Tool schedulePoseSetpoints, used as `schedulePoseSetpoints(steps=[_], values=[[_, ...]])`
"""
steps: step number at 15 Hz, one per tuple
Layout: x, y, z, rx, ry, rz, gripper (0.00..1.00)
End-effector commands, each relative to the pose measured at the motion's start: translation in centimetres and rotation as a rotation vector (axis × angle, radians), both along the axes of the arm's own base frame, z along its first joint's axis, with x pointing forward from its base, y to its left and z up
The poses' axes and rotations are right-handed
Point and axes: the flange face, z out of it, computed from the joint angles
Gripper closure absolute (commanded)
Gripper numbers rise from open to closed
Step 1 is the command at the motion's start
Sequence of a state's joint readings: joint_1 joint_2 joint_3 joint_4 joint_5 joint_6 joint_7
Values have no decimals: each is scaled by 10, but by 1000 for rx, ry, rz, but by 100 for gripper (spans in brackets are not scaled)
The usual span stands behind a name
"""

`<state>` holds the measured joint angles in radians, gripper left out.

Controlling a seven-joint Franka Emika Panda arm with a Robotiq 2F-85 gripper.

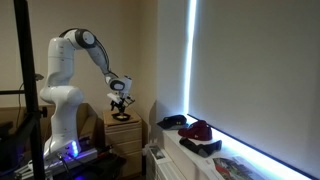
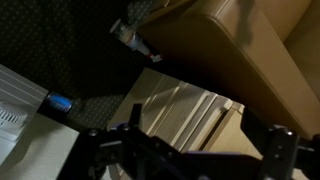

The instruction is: Open the topmost drawer

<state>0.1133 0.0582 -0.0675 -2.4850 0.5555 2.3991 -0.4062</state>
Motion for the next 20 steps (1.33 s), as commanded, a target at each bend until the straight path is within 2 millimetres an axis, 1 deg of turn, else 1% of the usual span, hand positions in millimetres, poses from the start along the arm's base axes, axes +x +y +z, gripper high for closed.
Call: schedulePoseSetpoints(steps=[1,3,4,5,7,8,11,13,14,16,18,19,20], values=[[1,-2,2,0,-3,-4,0],[2,-14,6,0,-12,-25,0],[9,-19,-17,6,72,-40,0],[12,-11,-38,20,96,-85,0],[17,8,-64,66,137,-171,0],[22,24,-78,83,145,-208,0],[39,49,-102,117,156,-304,0],[47,58,-106,156,170,-356,0],[34,55,-103,119,170,-300,0],[42,60,-107,135,174,-323,0],[45,58,-106,137,171,-331,0],[46,63,-111,131,168,-341,0],[46,74,-117,116,152,-346,0]])
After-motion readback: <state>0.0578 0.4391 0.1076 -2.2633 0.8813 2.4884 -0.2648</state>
